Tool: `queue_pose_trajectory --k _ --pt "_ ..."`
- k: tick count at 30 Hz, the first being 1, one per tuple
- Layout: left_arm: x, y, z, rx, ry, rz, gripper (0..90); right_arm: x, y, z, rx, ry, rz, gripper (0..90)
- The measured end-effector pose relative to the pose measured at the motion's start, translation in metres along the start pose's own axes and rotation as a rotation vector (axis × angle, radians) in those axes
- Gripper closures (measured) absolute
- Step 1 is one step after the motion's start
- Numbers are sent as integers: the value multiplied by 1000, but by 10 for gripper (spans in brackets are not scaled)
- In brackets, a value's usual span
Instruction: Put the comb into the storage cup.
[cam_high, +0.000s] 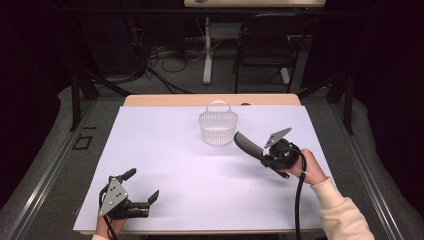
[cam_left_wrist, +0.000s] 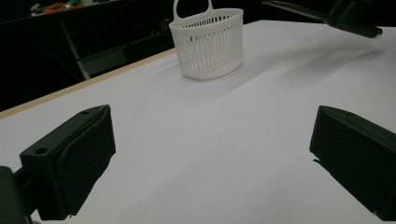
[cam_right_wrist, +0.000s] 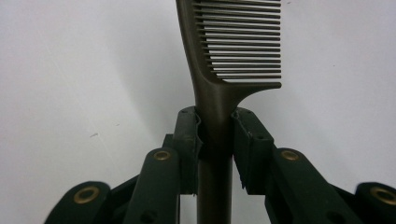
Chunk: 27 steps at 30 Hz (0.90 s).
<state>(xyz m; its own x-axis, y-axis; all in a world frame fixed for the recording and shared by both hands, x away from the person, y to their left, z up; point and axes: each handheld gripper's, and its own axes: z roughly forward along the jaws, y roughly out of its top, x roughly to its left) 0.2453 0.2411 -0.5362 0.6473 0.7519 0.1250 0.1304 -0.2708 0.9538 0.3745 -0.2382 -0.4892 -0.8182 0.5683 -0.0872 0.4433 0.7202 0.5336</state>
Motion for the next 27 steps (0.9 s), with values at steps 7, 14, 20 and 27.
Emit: queue_pose_trajectory --k 7,14,20,27 --pt "0 0 0 -3 -3 1 3 3 2 -1 -33 -3 3 724" --pt "0 0 0 -1 -3 1 3 1 -1 -4 -59 -16 23 724" --pt "0 0 0 -1 -4 4 3 0 -2 -4 -76 -29 35 724" --pt "0 0 0 -2 -4 1 3 0 -1 -4 -100 -39 40 724"
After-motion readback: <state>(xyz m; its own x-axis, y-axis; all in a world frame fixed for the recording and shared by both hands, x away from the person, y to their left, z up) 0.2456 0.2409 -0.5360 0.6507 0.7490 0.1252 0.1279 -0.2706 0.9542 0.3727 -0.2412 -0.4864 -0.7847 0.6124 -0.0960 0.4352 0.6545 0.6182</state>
